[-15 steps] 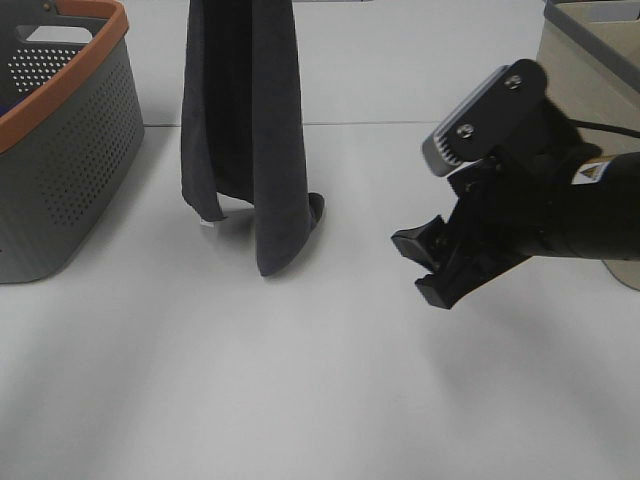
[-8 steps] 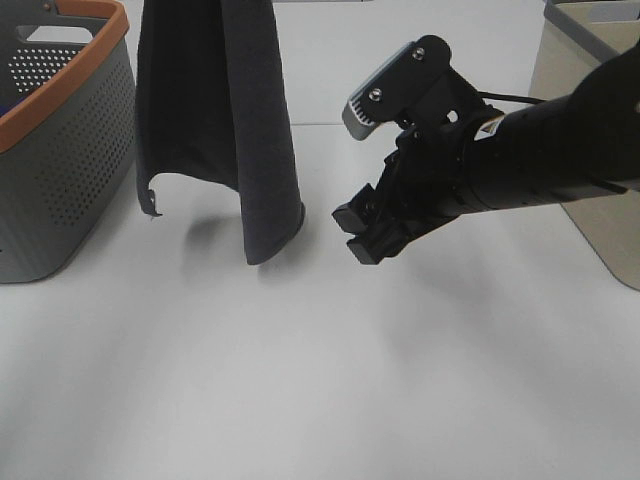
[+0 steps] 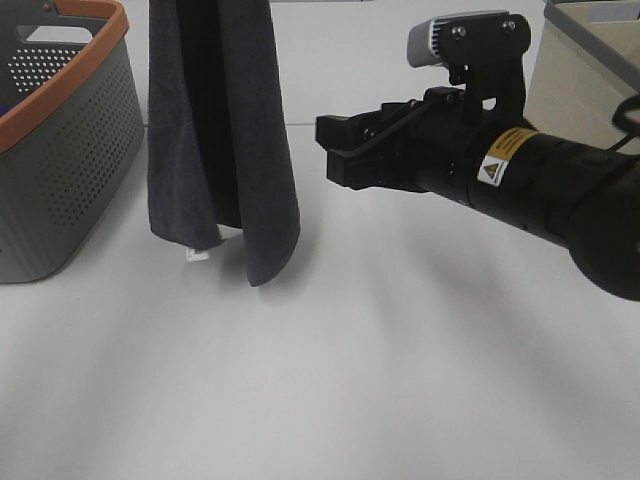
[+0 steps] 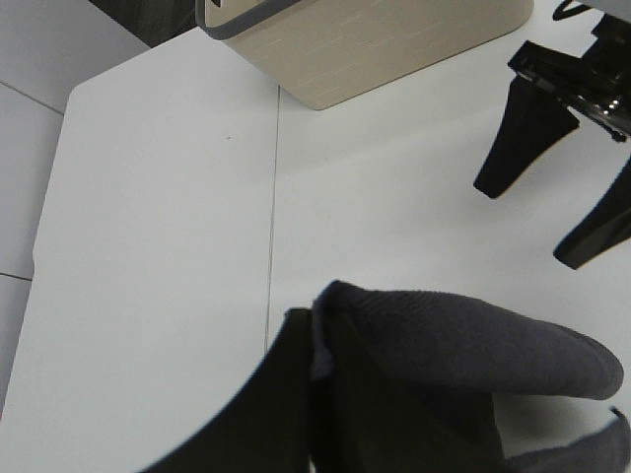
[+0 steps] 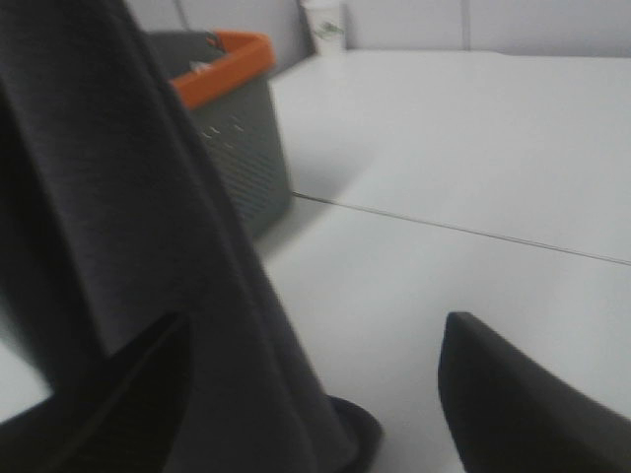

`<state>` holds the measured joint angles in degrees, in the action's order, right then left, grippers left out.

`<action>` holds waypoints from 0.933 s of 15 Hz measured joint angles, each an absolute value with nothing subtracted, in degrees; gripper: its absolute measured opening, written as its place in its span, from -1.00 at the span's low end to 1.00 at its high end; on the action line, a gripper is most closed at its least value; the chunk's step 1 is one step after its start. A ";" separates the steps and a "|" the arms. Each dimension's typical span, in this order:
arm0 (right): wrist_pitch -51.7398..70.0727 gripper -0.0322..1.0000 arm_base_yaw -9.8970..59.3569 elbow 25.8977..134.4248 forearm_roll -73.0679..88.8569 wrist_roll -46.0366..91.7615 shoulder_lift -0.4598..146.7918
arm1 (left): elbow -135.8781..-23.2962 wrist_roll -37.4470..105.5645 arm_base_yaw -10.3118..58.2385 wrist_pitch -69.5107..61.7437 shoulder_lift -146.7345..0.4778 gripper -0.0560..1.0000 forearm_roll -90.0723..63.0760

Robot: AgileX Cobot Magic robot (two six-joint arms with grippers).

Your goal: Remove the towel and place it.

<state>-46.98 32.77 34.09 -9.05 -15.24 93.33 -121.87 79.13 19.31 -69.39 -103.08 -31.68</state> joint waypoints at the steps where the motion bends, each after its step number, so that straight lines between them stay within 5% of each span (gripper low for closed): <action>1: -51.97 0.41 27.85 33.69 -21.49 -20.97 97.12 | -121.87 79.13 18.45 -69.27 -103.08 -0.89 -31.86; 4: -54.14 0.41 22.40 34.38 -33.46 -23.66 101.18 | -121.87 80.90 18.39 -69.27 -104.16 -0.89 -34.15; 14: -56.15 0.41 22.29 48.70 -45.26 -25.61 119.40 | -121.87 81.88 18.39 -69.21 -105.31 -0.89 -38.85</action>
<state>-56.15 22.29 48.70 -45.26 -25.61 119.40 -121.87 81.88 18.39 -69.21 -105.31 -38.85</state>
